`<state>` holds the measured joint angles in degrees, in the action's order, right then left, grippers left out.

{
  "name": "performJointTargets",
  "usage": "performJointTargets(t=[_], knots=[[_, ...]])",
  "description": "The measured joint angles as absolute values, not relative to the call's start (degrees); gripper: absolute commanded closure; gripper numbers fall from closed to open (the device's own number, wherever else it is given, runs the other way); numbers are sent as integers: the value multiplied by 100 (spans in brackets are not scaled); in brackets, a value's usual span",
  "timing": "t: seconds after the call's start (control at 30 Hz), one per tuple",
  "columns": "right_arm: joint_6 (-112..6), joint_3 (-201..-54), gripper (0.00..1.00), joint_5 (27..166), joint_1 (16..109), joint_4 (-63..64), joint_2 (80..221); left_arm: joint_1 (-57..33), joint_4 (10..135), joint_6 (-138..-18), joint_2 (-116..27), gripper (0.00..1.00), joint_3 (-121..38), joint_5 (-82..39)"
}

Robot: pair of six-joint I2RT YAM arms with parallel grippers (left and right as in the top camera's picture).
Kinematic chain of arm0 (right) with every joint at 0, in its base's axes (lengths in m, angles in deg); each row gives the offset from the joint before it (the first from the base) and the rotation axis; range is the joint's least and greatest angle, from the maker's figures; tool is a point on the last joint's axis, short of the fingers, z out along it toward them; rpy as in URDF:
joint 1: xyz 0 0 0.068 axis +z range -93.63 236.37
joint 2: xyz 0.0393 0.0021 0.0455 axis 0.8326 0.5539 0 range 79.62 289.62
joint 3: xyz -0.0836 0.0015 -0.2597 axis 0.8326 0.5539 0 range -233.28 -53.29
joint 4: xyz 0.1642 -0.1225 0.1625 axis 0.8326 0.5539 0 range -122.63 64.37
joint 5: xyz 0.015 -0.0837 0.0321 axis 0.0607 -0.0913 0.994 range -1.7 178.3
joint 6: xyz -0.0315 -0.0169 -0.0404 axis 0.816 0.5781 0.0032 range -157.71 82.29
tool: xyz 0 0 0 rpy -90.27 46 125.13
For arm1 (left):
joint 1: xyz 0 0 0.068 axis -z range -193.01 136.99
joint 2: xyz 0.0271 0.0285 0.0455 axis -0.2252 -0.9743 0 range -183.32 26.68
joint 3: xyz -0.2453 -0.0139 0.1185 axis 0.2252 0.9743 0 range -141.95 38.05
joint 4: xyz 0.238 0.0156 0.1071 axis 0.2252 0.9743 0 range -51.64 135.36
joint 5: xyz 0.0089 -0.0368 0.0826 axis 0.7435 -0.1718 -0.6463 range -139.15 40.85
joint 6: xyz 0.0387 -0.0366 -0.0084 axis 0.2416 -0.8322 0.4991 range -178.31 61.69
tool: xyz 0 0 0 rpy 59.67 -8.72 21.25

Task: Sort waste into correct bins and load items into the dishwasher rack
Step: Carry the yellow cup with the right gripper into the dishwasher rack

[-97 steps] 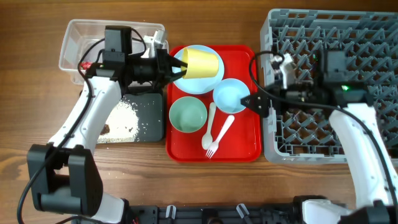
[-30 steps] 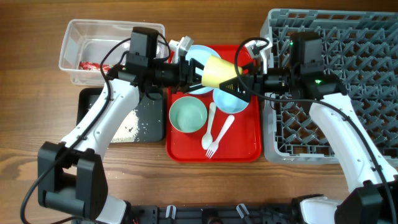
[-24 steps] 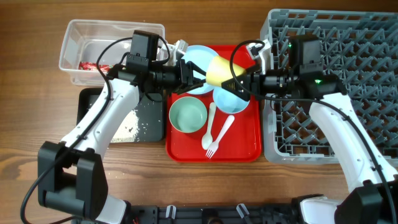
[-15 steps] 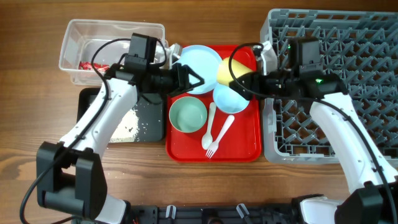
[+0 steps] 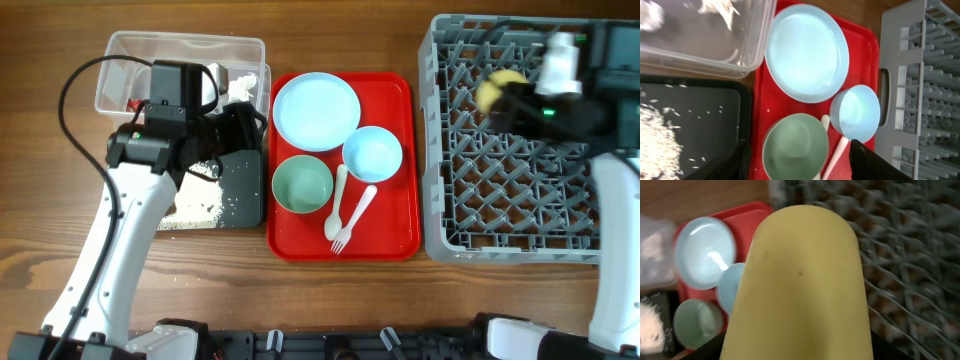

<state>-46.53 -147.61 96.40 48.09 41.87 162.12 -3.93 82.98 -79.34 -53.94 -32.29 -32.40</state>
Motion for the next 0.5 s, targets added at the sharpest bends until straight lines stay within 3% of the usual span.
performJointTargets(t=[0.5], knots=[[-4972, -14912, 60, 8759, 1929, 4729, 16896, -393, 8303, -7910, -5379, 36, -3229, -3478]])
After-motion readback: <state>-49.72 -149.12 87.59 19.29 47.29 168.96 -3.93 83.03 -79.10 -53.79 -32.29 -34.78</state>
